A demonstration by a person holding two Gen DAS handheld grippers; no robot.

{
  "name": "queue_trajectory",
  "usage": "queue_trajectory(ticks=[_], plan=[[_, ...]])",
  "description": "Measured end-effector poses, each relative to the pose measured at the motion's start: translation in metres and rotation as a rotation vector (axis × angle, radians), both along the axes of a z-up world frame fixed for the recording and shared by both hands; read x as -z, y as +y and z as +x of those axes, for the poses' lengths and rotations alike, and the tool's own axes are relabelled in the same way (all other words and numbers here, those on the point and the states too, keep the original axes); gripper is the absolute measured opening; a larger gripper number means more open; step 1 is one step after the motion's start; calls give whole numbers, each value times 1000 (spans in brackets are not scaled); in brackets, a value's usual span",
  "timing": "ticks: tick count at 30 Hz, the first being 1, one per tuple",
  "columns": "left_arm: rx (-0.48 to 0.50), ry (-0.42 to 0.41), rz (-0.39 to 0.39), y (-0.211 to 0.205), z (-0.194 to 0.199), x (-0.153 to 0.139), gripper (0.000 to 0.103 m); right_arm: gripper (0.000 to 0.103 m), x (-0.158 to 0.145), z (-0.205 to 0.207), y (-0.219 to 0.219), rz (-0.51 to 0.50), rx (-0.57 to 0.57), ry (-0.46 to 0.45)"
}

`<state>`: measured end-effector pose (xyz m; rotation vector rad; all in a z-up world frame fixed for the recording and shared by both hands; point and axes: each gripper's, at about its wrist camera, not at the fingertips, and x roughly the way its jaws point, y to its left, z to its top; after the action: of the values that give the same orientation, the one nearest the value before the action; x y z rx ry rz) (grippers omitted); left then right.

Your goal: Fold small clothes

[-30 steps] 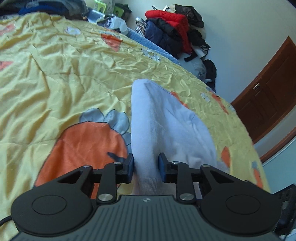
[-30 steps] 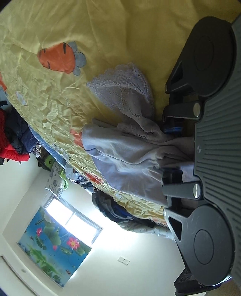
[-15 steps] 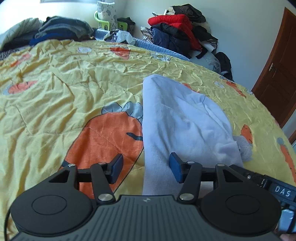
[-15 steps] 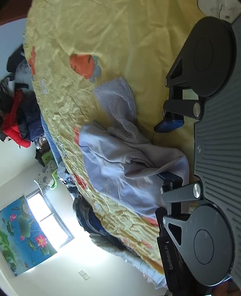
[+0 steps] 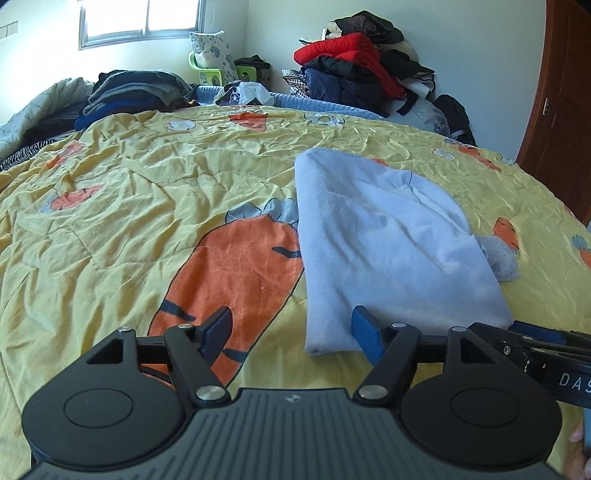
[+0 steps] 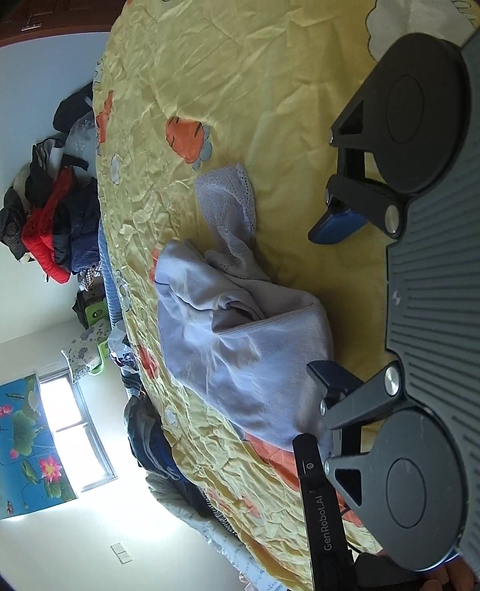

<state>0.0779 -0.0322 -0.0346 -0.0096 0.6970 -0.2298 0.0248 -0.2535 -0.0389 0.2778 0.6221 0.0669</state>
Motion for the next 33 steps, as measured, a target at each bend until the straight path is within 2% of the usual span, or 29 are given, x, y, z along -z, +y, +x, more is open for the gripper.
queue_trajectory(ticks=[5,12,15,16,22,29,33], plan=[[-6,0,11,4,-9,5,77,86,2,-8,8,-29,-7,3],[-13,0,50,9,-19,14,78,96,3,-17,17,-64,-22,7],[-16,-25,78,9,-25,17,79,98,3,-22,21,-89,-27,8],[-18,-35,85,10,-27,18,84,99,4,-23,22,-98,-27,8],[-31,-72,87,14,-35,23,87,102,5,-29,29,-147,-29,18],[-24,-67,97,14,-37,24,99,102,7,-33,39,-238,-34,34],[-18,-67,107,12,-39,24,100,102,6,-33,37,-250,-16,38]])
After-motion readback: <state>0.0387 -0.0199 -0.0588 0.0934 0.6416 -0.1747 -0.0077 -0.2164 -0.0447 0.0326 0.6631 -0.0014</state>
